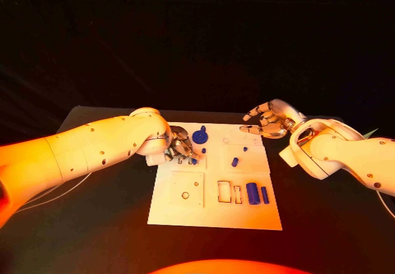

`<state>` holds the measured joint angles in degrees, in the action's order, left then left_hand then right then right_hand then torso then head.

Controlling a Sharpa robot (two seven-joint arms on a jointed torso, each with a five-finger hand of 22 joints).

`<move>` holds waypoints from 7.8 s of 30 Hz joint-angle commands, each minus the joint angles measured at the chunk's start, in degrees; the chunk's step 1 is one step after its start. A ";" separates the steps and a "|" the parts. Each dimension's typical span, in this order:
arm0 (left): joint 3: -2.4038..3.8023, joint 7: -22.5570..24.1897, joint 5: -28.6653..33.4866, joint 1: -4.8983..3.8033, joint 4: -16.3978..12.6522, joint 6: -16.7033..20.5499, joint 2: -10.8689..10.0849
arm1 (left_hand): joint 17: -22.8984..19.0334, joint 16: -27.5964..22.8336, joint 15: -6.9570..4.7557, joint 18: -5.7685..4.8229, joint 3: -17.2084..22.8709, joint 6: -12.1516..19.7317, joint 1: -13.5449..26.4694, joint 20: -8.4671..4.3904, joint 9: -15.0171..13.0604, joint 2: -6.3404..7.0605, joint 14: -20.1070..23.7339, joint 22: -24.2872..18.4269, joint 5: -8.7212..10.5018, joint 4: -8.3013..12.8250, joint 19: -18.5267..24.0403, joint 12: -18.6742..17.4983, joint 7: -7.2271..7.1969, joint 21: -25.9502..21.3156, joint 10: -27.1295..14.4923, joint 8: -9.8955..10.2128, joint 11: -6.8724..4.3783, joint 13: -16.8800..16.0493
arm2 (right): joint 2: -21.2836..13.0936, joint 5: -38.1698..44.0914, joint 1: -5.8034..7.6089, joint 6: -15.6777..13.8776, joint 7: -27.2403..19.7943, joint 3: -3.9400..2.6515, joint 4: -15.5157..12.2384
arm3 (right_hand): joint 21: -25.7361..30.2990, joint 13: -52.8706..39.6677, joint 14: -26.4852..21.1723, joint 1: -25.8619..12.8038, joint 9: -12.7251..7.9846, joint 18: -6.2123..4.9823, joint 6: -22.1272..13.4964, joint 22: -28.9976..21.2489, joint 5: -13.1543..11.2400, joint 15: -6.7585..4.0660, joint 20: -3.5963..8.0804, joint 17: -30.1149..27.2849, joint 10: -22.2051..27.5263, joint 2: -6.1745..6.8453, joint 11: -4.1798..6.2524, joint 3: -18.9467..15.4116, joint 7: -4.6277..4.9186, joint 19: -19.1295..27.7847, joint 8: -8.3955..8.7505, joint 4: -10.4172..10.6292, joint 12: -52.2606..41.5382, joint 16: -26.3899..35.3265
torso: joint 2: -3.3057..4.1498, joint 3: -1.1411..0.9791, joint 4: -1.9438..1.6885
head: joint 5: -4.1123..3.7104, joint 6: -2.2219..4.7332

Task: Assemble the parts on the task board

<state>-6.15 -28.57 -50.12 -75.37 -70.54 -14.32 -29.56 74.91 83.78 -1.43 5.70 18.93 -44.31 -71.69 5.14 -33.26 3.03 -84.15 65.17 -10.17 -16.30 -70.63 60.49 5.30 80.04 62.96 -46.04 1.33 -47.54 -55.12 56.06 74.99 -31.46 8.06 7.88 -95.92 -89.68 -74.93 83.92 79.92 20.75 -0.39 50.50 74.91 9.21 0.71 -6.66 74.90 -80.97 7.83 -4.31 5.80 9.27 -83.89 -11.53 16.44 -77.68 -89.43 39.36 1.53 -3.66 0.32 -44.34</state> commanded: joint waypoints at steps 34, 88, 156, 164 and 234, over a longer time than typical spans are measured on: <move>0.03 1.03 6.96 0.12 -3.43 5.70 -3.45 | 8.95 2.49 -0.55 -1.13 31.04 0.66 1.84 -0.31 -5.75 6.41 -3.32 4.56 -0.65 12.96 -2.07 1.44 0.25 2.72 3.32 -1.87 -0.07 -3.81 | 0.02 0.56 -0.11 1.56 -0.16 0.08 0.25 | -0.32 -4.58 5.62 -0.32 0.13 0.39 -0.39 15.09 0.51 -0.51 0.49 13.18 0.33 -0.29 -0.08 0.46 -0.05 -6.11 -0.36 0.00 0.22 0.18 | -0.06 -0.11 -0.12 | 0.57 -0.29; -0.07 -0.62 -7.98 2.24 -8.96 11.59 -6.07 | 10.73 3.63 -1.17 -1.70 34.55 -1.37 3.91 -0.91 -6.21 7.90 -4.24 7.42 -1.61 15.28 -4.59 3.49 -0.34 4.04 6.37 -1.89 -0.70 -6.54 | -0.23 0.40 -0.19 1.71 -0.33 0.14 0.24 | -0.32 -4.57 5.62 -0.43 0.16 0.39 -0.43 15.09 0.73 -0.52 0.49 13.20 0.33 -0.32 -0.08 0.49 -0.06 -6.11 -0.45 0.03 0.23 0.17 | 0.07 0.00 0.02 | 1.08 -0.59; -0.06 -1.10 -4.92 2.17 -5.07 6.92 -3.09 | 12.27 4.54 -1.86 -1.87 36.71 -3.06 7.90 -1.57 -7.11 8.94 -4.89 8.26 -4.32 16.29 -5.34 5.40 -1.22 4.39 9.15 -2.38 -1.48 -9.10 | -0.17 0.38 -0.30 1.60 -0.47 0.16 0.34 | -0.32 -4.57 5.62 -0.43 0.16 0.39 -0.43 15.09 0.73 -0.52 0.49 13.20 0.33 -0.32 -0.08 0.49 -0.06 -6.11 -0.45 0.03 0.23 0.17 | 0.11 -0.08 0.06 | 0.88 -1.57; -0.07 -1.08 -5.02 2.17 -4.46 7.31 -2.46 | 12.61 4.74 -2.17 -1.97 35.82 -3.48 9.22 -1.68 -7.40 8.60 -5.03 8.65 -3.94 15.87 -5.73 5.82 -1.71 4.43 9.96 -2.55 -1.86 -9.62 | -0.18 0.34 -0.30 1.50 -0.50 0.16 0.35 | -0.32 -4.46 5.61 -0.77 0.27 0.39 -0.62 15.09 0.90 -0.54 0.52 13.15 0.40 -0.32 -0.05 0.59 -0.08 -6.11 -0.79 -0.02 0.33 0.20 | 0.06 -0.08 0.01 | 0.80 -1.69; 4.02 -0.60 -3.36 0.78 -5.40 8.22 -7.00 | 10.16 2.96 -1.38 -1.35 1.41 -1.76 8.79 -1.54 -5.94 7.73 -4.05 5.45 2.23 -0.32 -3.49 0.89 -0.65 1.56 5.43 4.29 -0.80 -5.52 | -0.52 0.33 -0.39 0.80 -1.23 0.18 0.70 | -0.32 -4.33 5.51 -1.42 0.33 0.39 -0.85 15.09 0.69 -0.53 0.52 12.77 0.50 -0.22 -0.08 0.46 -0.06 -6.11 -0.99 0.15 0.47 0.36 | 0.04 -0.14 0.01 | 0.91 -1.10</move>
<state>-2.25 -29.74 -54.52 -74.33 -76.35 -5.07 -36.44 74.90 86.86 -2.93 3.93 20.58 -46.56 -62.63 3.61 -39.31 10.79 -84.04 70.87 -7.66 -16.63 -74.37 61.83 4.53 81.74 68.87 -42.06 0.47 -53.57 -55.59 55.99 74.65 -30.69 7.57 8.06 -95.19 -89.68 -74.91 84.13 79.09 21.00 -0.39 50.08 74.94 9.76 0.50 -6.55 74.91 -80.97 7.46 -4.32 6.19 9.29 -84.01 -12.18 16.36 -77.45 -89.43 39.36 1.40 -3.66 1.18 -45.52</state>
